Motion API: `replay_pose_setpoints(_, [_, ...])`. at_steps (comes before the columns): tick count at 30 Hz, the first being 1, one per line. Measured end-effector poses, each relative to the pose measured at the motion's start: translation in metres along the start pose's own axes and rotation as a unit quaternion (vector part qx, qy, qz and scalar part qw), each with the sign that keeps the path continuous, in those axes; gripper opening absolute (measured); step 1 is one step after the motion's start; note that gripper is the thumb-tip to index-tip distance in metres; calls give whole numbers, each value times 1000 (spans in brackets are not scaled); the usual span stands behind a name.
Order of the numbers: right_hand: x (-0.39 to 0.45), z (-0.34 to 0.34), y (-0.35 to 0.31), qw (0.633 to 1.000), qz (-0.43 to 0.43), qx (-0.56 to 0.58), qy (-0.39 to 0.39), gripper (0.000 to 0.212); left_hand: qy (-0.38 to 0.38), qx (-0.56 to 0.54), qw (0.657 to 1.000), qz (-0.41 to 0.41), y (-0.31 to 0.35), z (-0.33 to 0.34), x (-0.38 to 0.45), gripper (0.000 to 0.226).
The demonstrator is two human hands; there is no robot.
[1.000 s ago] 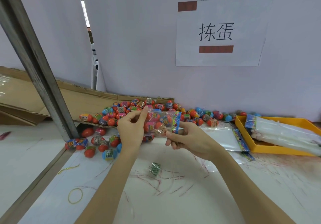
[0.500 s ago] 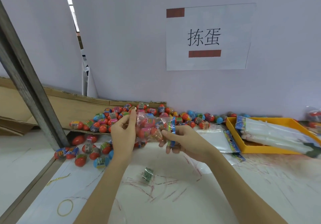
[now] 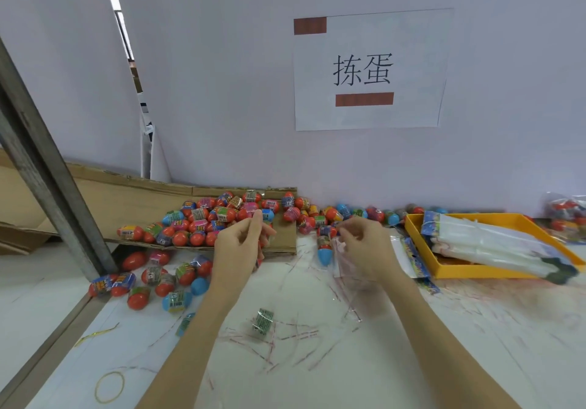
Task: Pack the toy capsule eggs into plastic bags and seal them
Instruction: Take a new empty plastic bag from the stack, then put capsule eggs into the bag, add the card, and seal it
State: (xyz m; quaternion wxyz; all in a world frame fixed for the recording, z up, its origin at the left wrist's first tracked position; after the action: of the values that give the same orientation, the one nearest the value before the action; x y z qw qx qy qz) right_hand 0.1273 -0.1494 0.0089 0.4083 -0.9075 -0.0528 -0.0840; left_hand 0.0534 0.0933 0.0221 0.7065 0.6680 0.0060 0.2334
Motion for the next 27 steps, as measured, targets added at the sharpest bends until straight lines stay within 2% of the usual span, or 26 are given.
replay_pose_setpoints(1, [0,3,-1,994,2,-110,-1,18,1,4,1000,-2,-1,0,0,46])
replay_pose_setpoints(3, [-2,2,-2,970,28,-242,5,22,-3,19,1000,-1,-1,0,0,46])
replay_pose_setpoints(7, [-8,-8,-4,913,72,-401,8,32,-20,42,999,-2,-3,3,0,44])
replay_pose_setpoints(9, [-9,-6,-5,899,79,-430,-2,42,-26,48,999,-5,-3,5,0,44])
replay_pose_setpoints(11, [-6,-1,-5,898,76,-433,-7,48,-35,54,998,-2,-3,6,-1,44])
replay_pose_setpoints(13, [-4,4,-7,905,63,-421,8,43,-42,64,997,1,-4,7,-1,44])
replay_pose_setpoints(18, [-3,0,-5,928,14,-362,87,33,-46,93,995,7,-7,7,-1,41])
replay_pose_setpoints(21, [-8,-5,-12,947,-67,-260,175,30,-55,144,986,65,-3,9,-4,23])
replay_pose_setpoints(23, [-15,-9,-25,943,-153,-178,237,21,-73,166,976,122,2,14,-7,10])
replay_pose_setpoints(25, [-25,-6,-38,923,-236,-145,267,13,-97,172,970,141,0,19,-9,24])
replay_pose_setpoints(27, [-33,1,-50,909,-295,-131,264,12,-116,171,970,126,-4,22,-8,42])
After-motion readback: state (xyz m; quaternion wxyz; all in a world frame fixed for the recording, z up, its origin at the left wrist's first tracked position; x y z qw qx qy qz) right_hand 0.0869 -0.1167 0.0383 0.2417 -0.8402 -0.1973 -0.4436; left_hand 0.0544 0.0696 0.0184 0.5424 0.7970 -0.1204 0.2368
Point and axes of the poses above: each hand's wrist, its own x-axis towards the middle knuckle, its own z-axis out of the palm, y = z × x, the point moved 4 cm from there along x, towards the middle knuckle, and after that the axes turned 10 degrees about -x, right-handed, at the moved point
